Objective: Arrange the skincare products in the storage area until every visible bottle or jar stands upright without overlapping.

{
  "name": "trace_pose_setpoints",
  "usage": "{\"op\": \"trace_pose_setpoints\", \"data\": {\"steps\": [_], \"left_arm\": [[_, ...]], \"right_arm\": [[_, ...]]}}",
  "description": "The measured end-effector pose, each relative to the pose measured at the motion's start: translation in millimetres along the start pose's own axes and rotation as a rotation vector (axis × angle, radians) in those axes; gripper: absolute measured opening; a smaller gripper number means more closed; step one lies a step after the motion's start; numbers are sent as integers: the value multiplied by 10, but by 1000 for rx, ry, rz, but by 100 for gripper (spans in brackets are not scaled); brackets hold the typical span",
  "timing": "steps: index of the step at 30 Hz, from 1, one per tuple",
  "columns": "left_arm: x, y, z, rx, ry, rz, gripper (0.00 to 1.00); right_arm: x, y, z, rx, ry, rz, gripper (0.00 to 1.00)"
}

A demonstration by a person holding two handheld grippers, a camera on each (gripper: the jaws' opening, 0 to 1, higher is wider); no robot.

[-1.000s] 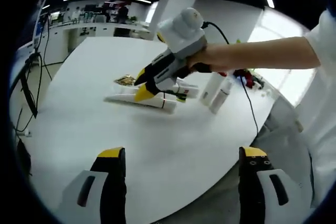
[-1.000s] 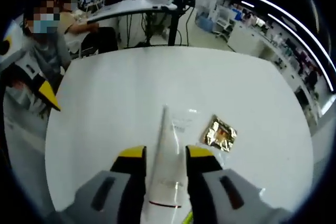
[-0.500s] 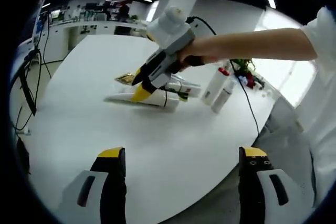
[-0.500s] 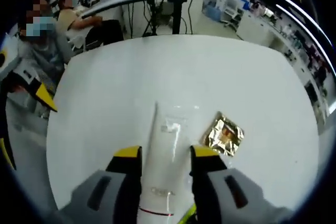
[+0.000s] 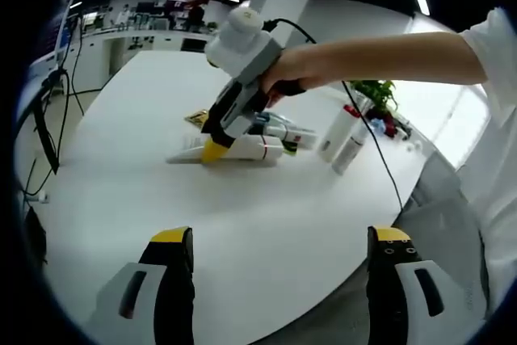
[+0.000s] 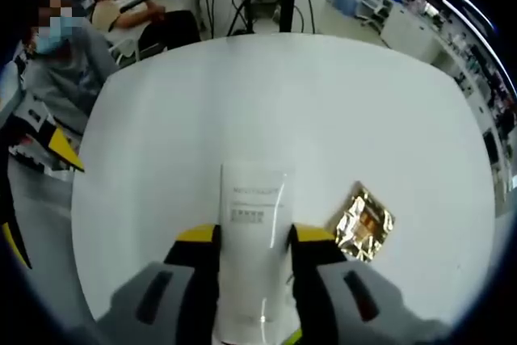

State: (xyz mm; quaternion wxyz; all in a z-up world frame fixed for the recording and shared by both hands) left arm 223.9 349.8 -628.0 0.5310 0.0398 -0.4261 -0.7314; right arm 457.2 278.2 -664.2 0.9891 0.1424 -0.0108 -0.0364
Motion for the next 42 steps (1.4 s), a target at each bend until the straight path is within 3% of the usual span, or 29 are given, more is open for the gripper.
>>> {"op": "trace_pose_setpoints", "data": {"steps": [8, 16, 20, 28, 33, 42], "left_arm": [[0, 12, -46, -5, -7, 0, 86], [2, 36, -44, -4, -6, -6, 86], [5, 28, -40, -4, -5, -6, 86], [78, 67, -52, -3, -15, -25, 86], [125, 106, -39, 0, -18, -43, 86], [212, 115, 23, 5, -20, -49, 86]], "right_arm": [[-23, -40, 15, 2, -4, 26, 34], [-51, -109, 73, 27, -16, -13, 33], [-104, -156, 176, 89, -62, -23, 32], [-292, -290, 379, 167, -123, -74, 32], [-381, -335, 510, 196, -158, -61, 32], [-496, -388, 684, 294, -184, -123, 32]]}}
Point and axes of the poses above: the point that each gripper's makers call its tool centre point, and the gripper's own axes: z roughly backward along the fingers, x roughly to its right, y roughly out of its top, the point moved 10 cm from there along z, roughly backward along the fingers, and after that the axes turned 8 degrees about -x, right-handed, at the moved point
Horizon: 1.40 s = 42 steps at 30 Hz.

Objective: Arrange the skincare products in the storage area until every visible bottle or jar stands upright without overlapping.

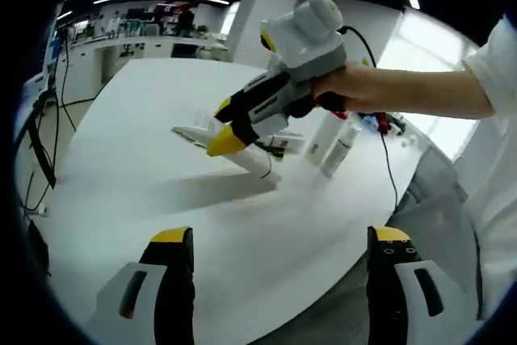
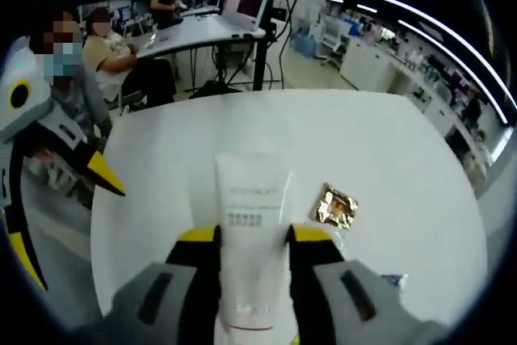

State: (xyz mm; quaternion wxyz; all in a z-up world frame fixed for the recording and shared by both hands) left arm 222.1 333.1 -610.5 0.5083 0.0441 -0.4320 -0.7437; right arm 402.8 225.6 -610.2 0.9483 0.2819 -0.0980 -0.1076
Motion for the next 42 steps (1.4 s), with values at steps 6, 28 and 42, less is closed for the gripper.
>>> {"op": "trace_pose_setpoints", "data": {"steps": [6, 28, 42], "left_arm": [[65, 21, 23, 5, 3, -3, 86], [465, 137, -125, -52, 5, -154, 85], [578, 192, -110, -69, 35, -204, 85]], "right_arm": [[-83, -20, 210, 44, -14, -25, 32], [-403, -523, 850, 216, -87, -248, 32], [-555, -684, 1058, 262, -119, -315, 32]]}}
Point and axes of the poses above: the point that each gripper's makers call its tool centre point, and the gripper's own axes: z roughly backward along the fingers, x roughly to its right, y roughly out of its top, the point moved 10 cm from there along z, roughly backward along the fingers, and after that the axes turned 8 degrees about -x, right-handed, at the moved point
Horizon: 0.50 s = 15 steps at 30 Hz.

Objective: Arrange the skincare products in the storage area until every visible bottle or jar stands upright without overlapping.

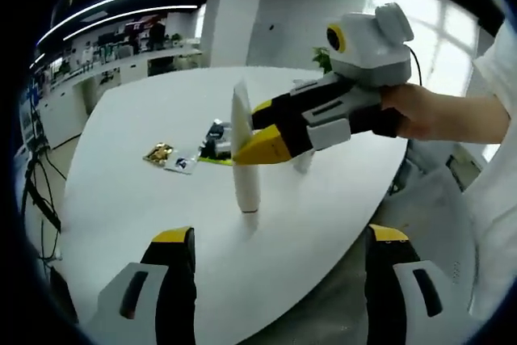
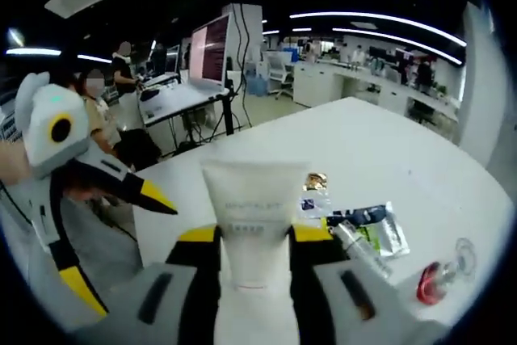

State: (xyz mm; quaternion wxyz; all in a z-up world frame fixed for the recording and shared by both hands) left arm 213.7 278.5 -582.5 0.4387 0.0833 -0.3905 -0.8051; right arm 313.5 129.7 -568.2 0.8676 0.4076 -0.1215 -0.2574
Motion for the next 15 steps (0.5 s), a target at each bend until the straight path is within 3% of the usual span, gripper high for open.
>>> {"op": "trace_pose_setpoints", "data": {"steps": [15], "left_arm": [[220, 227, -156, 54, 60, -53, 82]], "right_arm": [[-66, 1, 517, 71, -73, -56, 32]]}}
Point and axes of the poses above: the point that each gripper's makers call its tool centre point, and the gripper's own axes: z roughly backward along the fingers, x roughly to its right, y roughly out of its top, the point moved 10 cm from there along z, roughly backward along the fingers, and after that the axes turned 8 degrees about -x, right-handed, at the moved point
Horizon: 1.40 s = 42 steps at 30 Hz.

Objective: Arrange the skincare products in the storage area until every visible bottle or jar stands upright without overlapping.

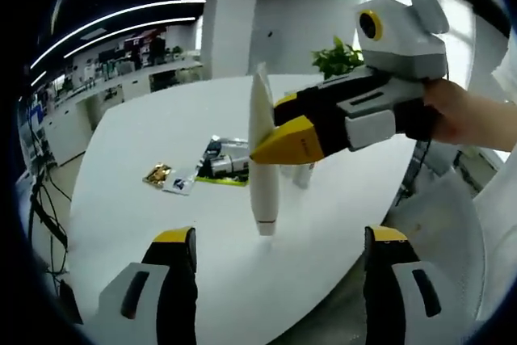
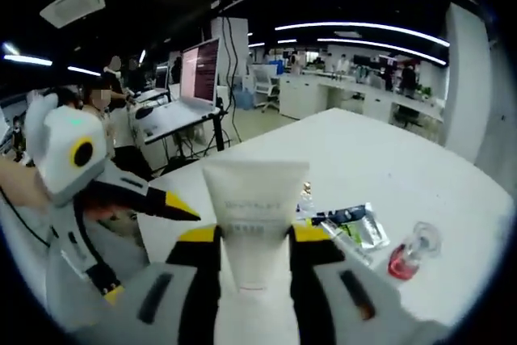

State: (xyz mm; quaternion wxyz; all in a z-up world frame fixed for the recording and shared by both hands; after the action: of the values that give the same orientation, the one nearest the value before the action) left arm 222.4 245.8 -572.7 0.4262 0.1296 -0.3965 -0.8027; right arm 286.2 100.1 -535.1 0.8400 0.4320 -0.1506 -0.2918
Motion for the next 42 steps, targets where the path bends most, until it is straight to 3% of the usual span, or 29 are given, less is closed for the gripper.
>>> {"op": "trace_pose_setpoints", "data": {"steps": [14, 23, 31, 42], "left_arm": [[263, 171, -168, 44, -11, -57, 63], [333, 255, -202, 84, -18, -87, 44], [418, 290, -228, 112, -31, -126, 21], [440, 284, -232, 107, -38, -116, 17]], "right_arm": [[-79, -48, 342, 36, -41, -46, 33], [-143, -111, 477, 42, -47, -73, 33], [-171, -149, 538, 46, -52, -78, 33], [-194, -197, 580, 58, -40, -84, 33]]}}
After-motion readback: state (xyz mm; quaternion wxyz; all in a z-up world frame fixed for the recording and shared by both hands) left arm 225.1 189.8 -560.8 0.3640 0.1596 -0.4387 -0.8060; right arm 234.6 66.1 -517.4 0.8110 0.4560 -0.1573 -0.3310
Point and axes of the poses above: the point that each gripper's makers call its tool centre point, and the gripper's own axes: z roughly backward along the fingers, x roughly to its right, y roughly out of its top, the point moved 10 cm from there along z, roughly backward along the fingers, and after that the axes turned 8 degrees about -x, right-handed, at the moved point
